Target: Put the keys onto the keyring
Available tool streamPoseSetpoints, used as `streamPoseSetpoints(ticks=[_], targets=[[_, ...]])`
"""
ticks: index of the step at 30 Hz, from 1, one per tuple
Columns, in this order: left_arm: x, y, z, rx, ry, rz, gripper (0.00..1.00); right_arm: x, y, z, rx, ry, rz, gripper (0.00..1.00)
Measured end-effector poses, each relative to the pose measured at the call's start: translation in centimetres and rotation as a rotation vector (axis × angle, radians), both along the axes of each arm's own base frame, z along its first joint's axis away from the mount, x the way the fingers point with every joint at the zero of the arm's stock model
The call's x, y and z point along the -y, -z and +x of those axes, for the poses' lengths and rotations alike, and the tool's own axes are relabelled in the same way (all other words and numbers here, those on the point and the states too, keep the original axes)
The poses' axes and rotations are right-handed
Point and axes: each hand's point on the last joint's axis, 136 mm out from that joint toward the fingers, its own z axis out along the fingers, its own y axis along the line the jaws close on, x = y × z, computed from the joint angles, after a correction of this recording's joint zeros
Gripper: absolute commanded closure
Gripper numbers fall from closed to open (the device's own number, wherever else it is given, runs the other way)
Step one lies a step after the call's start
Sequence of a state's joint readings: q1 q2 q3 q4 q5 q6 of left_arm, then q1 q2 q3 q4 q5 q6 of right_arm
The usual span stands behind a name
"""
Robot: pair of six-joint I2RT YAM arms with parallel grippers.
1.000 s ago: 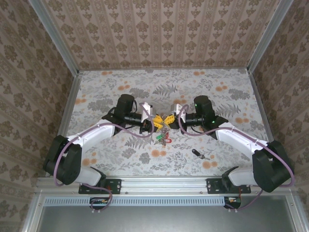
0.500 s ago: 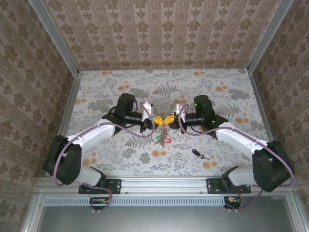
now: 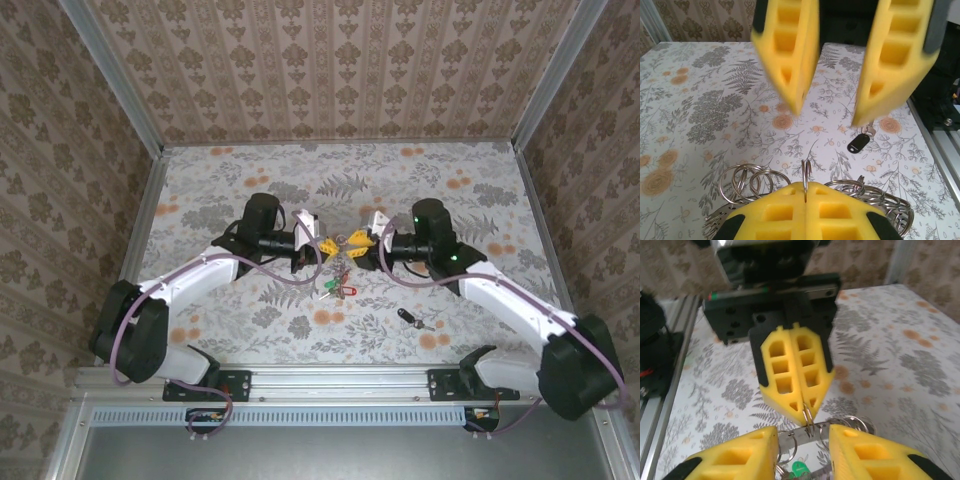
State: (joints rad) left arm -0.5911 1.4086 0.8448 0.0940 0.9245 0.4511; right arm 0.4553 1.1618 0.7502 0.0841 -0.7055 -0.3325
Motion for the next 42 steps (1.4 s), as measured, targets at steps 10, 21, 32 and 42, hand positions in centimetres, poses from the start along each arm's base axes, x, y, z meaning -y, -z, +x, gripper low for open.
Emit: streamPoseSetpoints(ticks=[10,21,32,42], targets=[[-0.8,-0.7,0.3,0.037,-0.051,0.024,1.00,9.0,5.2,3.9,-0.625,0.786,-0.057,0.71],[-1.3,-2.1,0.3,0.080,-0.083,0.018,1.00,15.2,16.8,-5.4,-1.093,1.280,-0.305,0.67],[-1.4,-1.8,0.2,0.073,-0.088,0.026,1.00,16.0,19.9,-9.8,-1.171,1.401,-0.417,0.68],[-1.5,-1.5,0.1,0.066,-0.087,0.031,1.00,15.3,20.9,-9.9,-1.185,1.403,-0.429,0.71]])
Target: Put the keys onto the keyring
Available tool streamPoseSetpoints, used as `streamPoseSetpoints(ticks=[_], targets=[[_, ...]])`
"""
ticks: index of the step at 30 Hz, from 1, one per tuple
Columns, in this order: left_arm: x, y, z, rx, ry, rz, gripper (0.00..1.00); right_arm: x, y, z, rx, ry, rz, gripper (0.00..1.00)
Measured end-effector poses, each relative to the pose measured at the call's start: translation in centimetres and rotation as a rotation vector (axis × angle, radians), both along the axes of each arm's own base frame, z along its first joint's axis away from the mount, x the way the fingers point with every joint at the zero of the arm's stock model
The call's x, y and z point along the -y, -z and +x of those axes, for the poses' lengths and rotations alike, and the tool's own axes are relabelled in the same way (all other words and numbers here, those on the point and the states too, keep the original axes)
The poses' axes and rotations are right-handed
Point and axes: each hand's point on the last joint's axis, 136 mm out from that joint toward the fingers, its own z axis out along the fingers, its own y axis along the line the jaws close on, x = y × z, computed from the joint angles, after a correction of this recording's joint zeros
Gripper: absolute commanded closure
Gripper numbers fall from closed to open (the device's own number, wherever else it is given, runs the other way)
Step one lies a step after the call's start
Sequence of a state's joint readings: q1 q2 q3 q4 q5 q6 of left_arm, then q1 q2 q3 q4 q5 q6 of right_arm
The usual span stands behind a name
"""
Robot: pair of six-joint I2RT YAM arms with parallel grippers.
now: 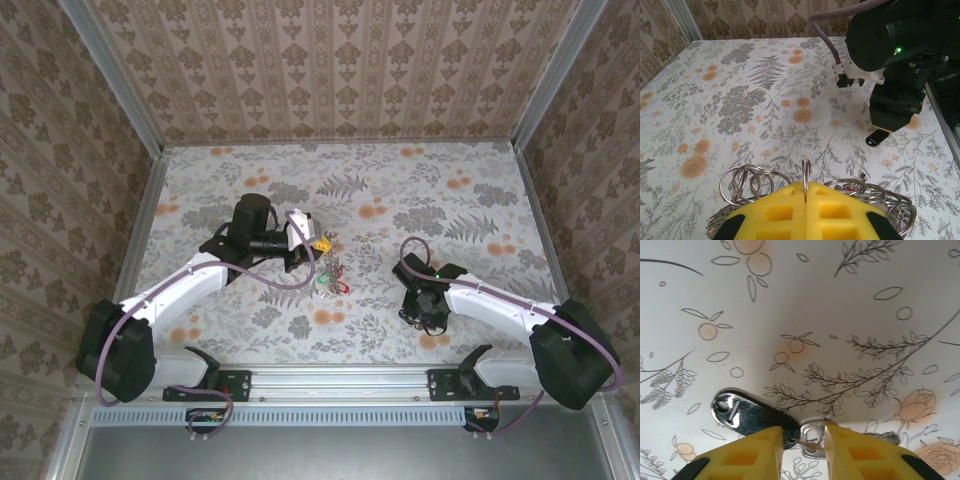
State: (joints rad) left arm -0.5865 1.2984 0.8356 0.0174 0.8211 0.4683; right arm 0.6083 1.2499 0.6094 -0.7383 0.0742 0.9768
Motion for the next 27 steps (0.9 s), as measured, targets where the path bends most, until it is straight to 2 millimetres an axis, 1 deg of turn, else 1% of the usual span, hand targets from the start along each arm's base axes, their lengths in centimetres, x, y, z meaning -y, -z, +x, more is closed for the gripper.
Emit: streamPoseSetpoints(ticks=[4,13,17,18,20,22,24,27], targets=[[0.0,0.2,-0.1,-0.007,0.000,0.004,1.00,-0.2,0.0,-0.1,0.003,-0.010,0.000,0.69],[-0.1,0.4,-0.1,-0.010,0.000,0.007,1.00,-0.8,0.0,-0.6,0.000,-0.028,-0.002,0.69],[-0.1,0.4,-0.2,-0.012,0.000,0.008,1.00,-0.5,0.1,-0.5,0.005,-0.031,-0.026,0.68],[-0.1,0.4,-0.2,-0.014,0.000,0.009,1.00,-0.5,0.3,-0.5,-0.001,-0.032,-0.032,0.68],[-0.1,0.5,-0.2,-0.016,0.000,0.011,1.00,-0.4,0.6,-0.6,-0.015,-0.032,-0.042,0.73],[-0.2,0.4,-0.3,-0.016,0.000,0.011,1.00,-0.5,0.8,-0.6,-0.020,-0.035,-0.044,0.74],[-0.2,0.3,-0.3,-0.014,0.000,0.010,1.00,-0.6,0.8,-0.5,-0.015,-0.035,-0.039,0.79],[-0.2,0.2,-0.3,-0.011,0.000,0.008,1.00,-1.2,0.6,0.2,0.010,-0.036,-0.017,0.78]])
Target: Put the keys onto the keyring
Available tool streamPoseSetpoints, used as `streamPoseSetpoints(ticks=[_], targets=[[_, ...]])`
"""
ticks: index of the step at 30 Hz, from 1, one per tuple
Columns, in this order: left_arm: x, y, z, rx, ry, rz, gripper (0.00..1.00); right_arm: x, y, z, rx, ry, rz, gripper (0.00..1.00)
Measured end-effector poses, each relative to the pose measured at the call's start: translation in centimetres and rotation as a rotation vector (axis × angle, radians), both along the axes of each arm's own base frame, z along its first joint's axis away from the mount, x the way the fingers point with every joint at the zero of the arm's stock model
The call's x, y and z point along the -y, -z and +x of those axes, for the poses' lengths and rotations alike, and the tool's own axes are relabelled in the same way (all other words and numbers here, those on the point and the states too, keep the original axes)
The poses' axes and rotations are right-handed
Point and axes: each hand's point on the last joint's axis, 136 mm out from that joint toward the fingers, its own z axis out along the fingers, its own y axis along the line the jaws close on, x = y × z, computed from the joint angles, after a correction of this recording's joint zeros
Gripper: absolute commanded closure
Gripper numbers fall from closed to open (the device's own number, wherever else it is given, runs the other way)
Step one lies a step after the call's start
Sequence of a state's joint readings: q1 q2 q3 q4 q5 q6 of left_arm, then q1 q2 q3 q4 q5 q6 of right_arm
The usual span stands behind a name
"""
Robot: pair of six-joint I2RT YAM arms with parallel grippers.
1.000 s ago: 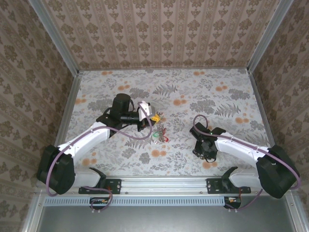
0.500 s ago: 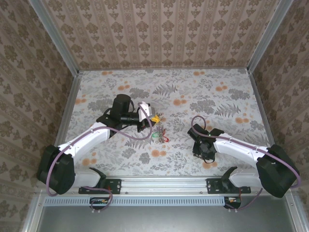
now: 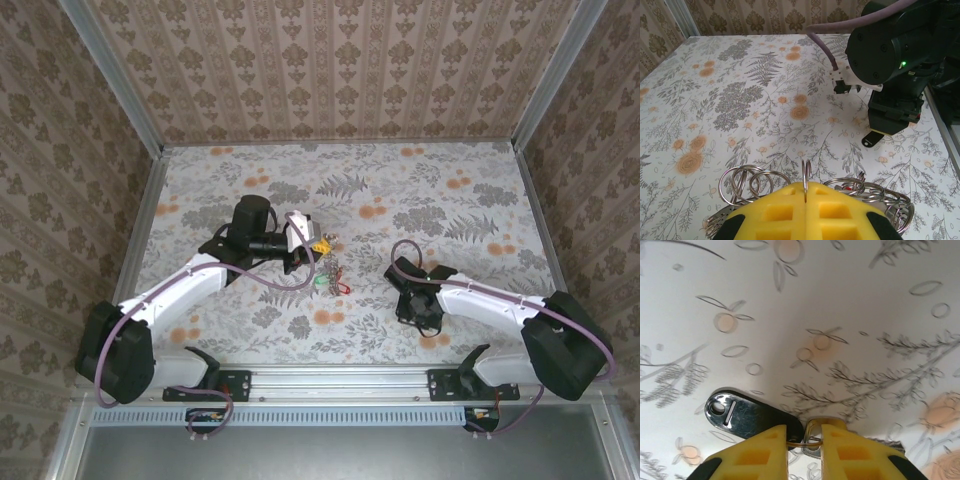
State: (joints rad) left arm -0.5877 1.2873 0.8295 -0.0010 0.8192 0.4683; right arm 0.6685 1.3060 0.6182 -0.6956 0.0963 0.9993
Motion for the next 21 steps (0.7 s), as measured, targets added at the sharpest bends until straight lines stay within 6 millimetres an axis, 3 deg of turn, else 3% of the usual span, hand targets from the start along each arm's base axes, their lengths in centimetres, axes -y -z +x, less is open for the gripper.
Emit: streamPoseSetpoints(ticks=[3,11,21], targets=[[0.0,-0.1,0.1,0.006,-0.005,0.000,1.00,-1.0,0.1,1.0,0.020,0.000,0.029,0.77],[-0.1,-0.2,0.2,0.014,-0.018,0.004,1.00,-7.0,-0.3,6.6,0.105,-0.010,0.188,0.74],[-0.5,-0.8,0.1,0.031,-0.034,0.004,1.00,-7.8,-2.0,8.3,0.169,-0.158,0.226,0.64]])
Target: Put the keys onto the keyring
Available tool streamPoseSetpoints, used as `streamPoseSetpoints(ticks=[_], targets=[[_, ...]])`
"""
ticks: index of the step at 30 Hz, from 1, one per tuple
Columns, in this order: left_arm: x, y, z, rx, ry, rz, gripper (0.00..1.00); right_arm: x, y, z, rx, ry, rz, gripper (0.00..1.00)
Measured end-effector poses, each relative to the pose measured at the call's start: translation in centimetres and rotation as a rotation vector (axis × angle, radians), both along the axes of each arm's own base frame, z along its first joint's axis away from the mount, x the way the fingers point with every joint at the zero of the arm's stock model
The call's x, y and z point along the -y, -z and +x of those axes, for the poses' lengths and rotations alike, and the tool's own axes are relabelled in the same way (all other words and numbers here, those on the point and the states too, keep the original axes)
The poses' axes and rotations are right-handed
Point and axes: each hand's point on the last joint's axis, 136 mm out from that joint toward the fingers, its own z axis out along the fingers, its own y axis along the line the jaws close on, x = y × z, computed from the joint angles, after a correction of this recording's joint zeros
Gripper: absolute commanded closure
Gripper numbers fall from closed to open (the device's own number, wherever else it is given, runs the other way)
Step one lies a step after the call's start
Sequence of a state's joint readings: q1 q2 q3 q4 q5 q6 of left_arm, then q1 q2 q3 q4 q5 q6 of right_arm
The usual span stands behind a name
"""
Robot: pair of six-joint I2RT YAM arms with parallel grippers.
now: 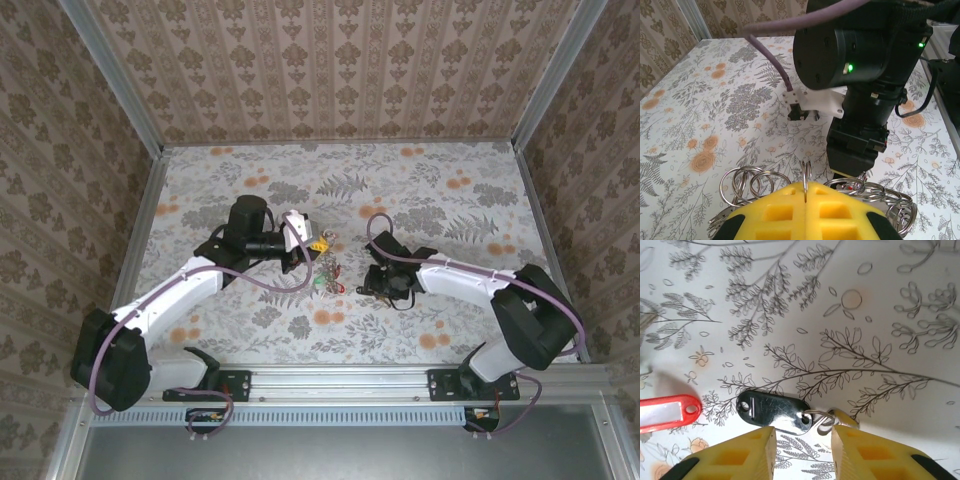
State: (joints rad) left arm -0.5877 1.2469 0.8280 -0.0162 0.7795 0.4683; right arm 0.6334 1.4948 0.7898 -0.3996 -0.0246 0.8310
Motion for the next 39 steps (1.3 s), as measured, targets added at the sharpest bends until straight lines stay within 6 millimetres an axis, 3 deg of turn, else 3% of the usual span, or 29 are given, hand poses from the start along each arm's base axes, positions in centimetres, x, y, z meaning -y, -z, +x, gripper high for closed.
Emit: streamPoseSetpoints(ticks=[5,12,24,39], targets=[[-0.1,0.2,0.0,-0.005,-0.004,0.007,1.00,0.6,-0.5,0.6,0.049,-0.170,-0.046,0.61],[-0.2,0.3,0.1,-0.006,-0.015,0.016,1.00,-0.5,0.1,1.4,0.050,-0.405,-0.110,0.62],[-0.6,-0.1,-0.4,-0.007,-0.022,0.022,1.00,0.9,1.7,0.9,-0.036,-0.457,-0.138,0.65],[-0.7,0.0,-0.4,-0.012,-0.024,0.026,1.00,0.2,1.6,0.6,-0.050,-0.463,-0.074,0.91]])
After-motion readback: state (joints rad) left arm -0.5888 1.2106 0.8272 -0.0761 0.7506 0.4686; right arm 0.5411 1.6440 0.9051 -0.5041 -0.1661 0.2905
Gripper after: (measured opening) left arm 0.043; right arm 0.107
